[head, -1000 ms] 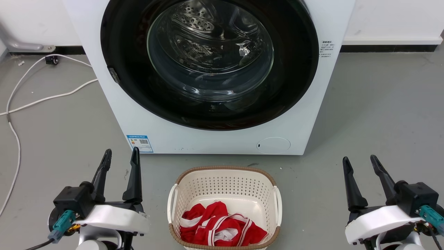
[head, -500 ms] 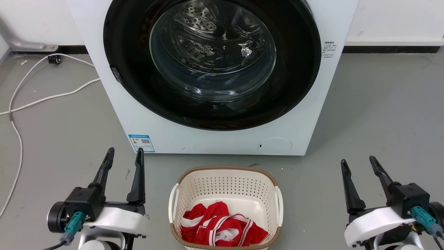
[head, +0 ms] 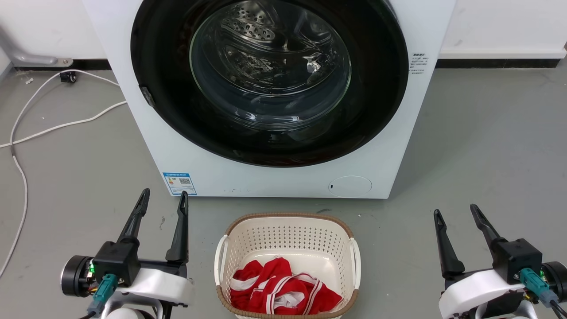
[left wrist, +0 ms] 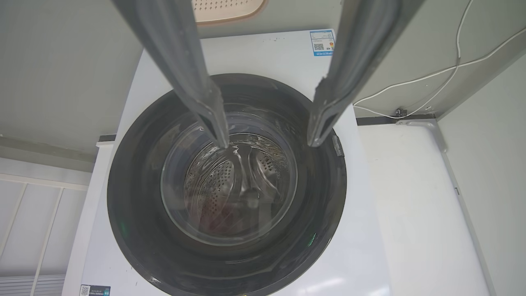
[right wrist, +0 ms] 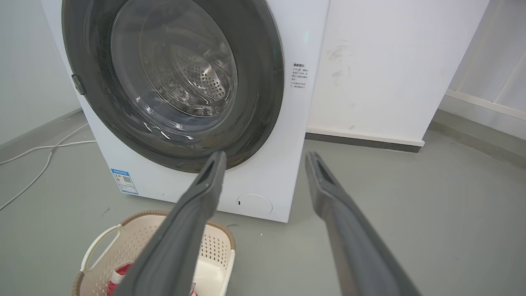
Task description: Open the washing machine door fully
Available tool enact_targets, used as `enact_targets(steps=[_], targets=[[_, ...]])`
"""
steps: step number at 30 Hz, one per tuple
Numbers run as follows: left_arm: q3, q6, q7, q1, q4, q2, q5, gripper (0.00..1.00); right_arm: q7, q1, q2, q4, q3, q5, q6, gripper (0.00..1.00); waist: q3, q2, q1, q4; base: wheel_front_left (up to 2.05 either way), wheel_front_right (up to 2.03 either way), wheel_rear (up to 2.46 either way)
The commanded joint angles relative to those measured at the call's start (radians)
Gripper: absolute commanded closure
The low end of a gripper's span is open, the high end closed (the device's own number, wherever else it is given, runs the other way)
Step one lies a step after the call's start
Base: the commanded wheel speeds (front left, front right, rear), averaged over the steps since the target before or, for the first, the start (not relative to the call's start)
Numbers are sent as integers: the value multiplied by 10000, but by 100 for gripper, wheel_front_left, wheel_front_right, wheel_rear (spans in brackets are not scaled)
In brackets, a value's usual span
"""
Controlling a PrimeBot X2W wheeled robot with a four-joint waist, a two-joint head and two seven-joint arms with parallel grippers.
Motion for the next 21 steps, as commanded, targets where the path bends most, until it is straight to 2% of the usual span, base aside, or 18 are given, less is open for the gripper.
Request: enact_targets(steps=[1,7,20,21], targets=[[40,-7,-73,101,18,-27,190,0,-56,-98,36,11,29,-229,-5,0,7,0,0,-5,0,0,0],[71,-9,-184,60,41,-57,574,0,-144,-137,39,58,63,-561,-6,0,46,0,0,-27,0,0,0],[245,-92,-172,58,191,-174,451,0,-180,-161,38,169,25,-342,-7,0,38,0,0,-29,0,0,0],[252,-97,-172,56,197,-179,453,0,-158,-156,38,180,17,-311,-7,42,37,0,0,-28,0,0,0]])
